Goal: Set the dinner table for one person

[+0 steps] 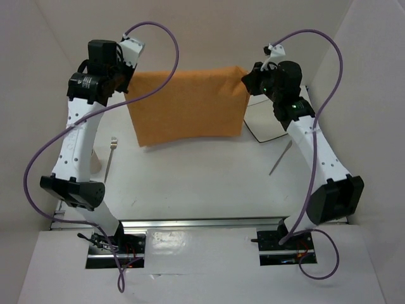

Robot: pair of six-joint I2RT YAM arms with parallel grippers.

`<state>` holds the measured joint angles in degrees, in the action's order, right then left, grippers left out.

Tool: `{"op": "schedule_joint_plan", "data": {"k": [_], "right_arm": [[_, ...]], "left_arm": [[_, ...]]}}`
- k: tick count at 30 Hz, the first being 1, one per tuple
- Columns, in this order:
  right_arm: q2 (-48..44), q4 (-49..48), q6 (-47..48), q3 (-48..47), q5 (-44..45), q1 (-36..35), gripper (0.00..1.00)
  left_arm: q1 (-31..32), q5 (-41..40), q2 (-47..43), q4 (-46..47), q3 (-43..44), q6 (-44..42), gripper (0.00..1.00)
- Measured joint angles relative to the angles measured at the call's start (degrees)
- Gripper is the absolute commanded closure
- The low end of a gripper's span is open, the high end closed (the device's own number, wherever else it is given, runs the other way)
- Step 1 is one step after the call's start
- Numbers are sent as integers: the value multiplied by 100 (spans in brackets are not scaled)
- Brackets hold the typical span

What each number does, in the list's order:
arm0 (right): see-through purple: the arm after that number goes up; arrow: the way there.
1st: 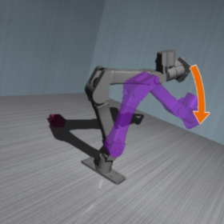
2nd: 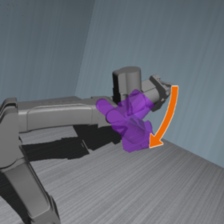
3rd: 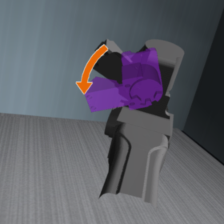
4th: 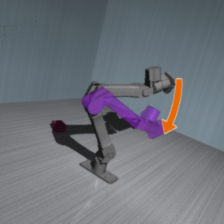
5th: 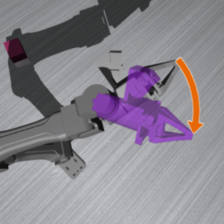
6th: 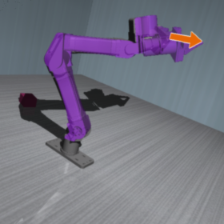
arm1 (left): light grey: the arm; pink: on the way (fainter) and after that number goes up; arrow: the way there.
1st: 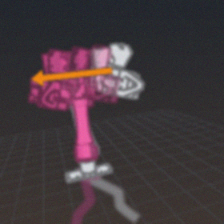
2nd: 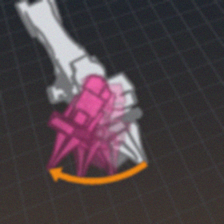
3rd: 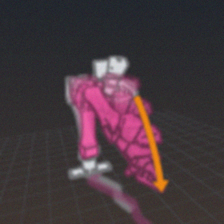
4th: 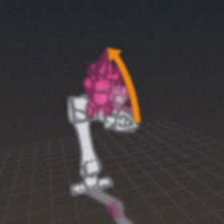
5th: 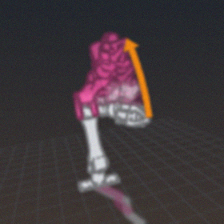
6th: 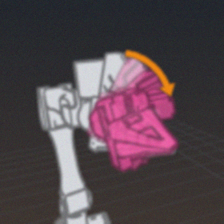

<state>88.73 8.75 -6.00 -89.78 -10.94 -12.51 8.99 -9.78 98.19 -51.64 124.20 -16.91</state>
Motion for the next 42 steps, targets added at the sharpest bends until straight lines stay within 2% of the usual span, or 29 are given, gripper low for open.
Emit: {"op": "schedule_joint_plan", "data": {"k": [5, 13, 20, 24, 28, 35, 38, 42], "right_arm": [[-1213, 131, -7, 706, -96, -11, 100], [-2704, 507, -201, 800, -407, -74, 100], [-3713, 1250, -365, 1687, -907, -72, 100], [-4070, 1698, -398, 1902, -1174, -72, 100], [-4485, 1919, -444, 1904, -1340, -72, 100], [-4730, 2063, -544, 1904, -1534, -72, 100], [-4417, 2103, -546, 1937, -1508, -70, 100], [-3445, 1996, -527, 2135, -1386, -35, 100]], "left_arm": [[190, 74, -802, -319, -131, -151, 100], [291, 317, -1705, -748, -304, -240, 100], [354, 533, -2385, -1228, -1443, -232, 100], [363, 584, -2426, -1631, -1303, -227, 100], [380, 732, -2461, -1987, -811, -133, 100], [398, 839, -2514, -2509, -501, 164, 100], [393, 774, -2531, -2457, -1010, 219, 100], [358, 516, -2387, -2197, -2087, 223, 100]]}}
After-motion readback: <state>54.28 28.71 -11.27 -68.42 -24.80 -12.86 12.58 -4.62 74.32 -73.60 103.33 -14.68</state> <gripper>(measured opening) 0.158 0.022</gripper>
